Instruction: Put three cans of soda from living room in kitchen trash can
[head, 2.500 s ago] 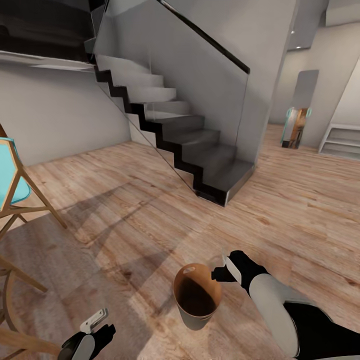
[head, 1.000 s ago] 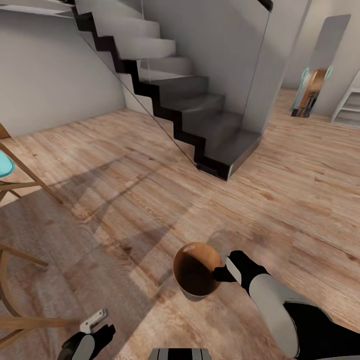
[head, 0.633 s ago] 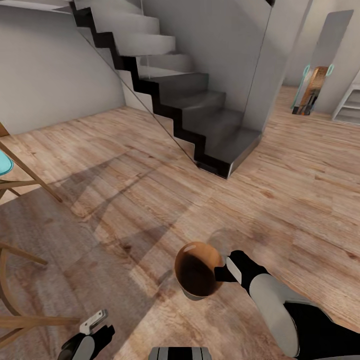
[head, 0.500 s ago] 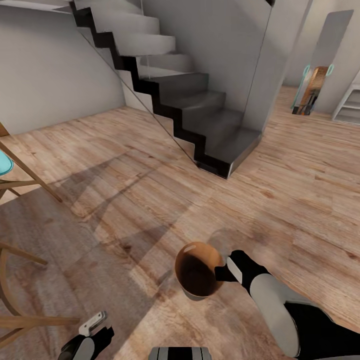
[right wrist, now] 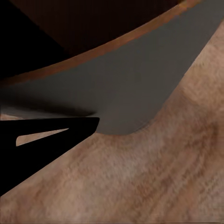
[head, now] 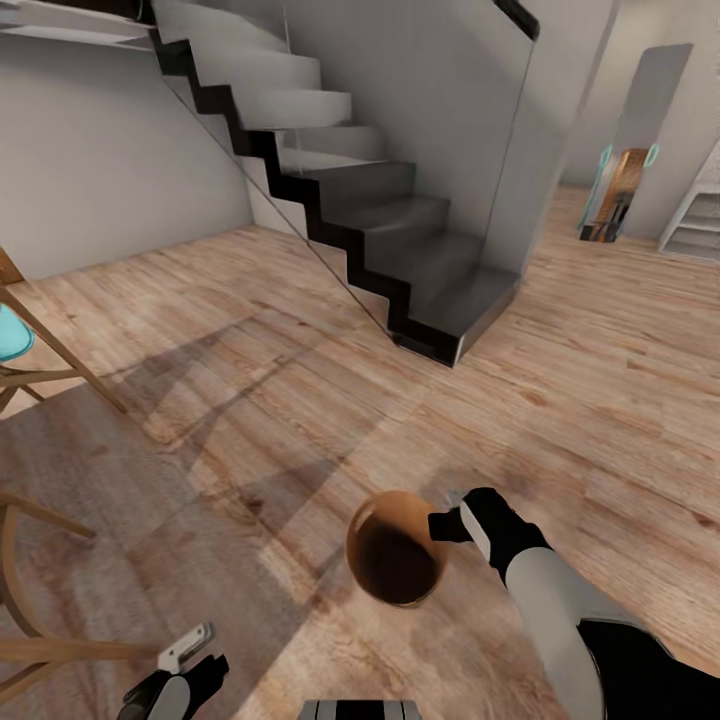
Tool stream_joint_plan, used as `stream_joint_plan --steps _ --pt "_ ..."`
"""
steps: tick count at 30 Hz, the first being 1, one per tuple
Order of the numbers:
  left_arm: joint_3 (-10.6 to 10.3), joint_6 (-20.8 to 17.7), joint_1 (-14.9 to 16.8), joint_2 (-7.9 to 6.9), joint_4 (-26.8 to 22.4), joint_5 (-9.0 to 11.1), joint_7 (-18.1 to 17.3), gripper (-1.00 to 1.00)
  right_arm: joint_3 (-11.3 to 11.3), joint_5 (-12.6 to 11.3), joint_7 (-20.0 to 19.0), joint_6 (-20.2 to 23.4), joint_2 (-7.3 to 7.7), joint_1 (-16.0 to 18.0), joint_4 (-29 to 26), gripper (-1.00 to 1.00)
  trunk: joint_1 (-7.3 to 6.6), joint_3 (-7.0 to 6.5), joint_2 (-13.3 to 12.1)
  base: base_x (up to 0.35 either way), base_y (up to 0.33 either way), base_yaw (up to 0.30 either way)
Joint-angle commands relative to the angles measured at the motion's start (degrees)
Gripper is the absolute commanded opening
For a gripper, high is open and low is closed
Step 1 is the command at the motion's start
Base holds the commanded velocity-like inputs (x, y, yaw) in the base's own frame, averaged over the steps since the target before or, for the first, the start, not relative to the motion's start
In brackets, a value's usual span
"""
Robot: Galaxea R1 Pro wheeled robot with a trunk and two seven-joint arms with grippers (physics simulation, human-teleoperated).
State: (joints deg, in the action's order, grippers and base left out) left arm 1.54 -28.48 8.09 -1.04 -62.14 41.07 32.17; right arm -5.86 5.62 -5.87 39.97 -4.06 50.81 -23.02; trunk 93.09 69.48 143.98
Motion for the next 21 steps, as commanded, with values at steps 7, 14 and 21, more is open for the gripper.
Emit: stream_joint_plan --steps 7,14,21 --pt "0.0 0.0 0.0 -0.02 0.0 0.0 0.0 1.0 0.0 -0.7 -0.3 2.4 1.86 0.0 -0.2 -1.0 -0.18 -1.56 -0.1 0.0 0.0 0.0" --pt "0.0 0.0 0.0 -0.03 0.0 0.0 0.0 1.0 0.0 -0.7 -0.4 2.4 1.97 0.0 -0.2 -1.0 -0.36 -3.11 -0.2 0.0 0.0 -0.027" --pt "0.0 0.0 0.0 -0.02 0.0 0.1 0.1 1.0 0.1 -0.7 -2.6 2.3 5.36 0.0 -1.7 -1.0 -0.54 -4.66 -0.3 0.0 0.0 -0.241"
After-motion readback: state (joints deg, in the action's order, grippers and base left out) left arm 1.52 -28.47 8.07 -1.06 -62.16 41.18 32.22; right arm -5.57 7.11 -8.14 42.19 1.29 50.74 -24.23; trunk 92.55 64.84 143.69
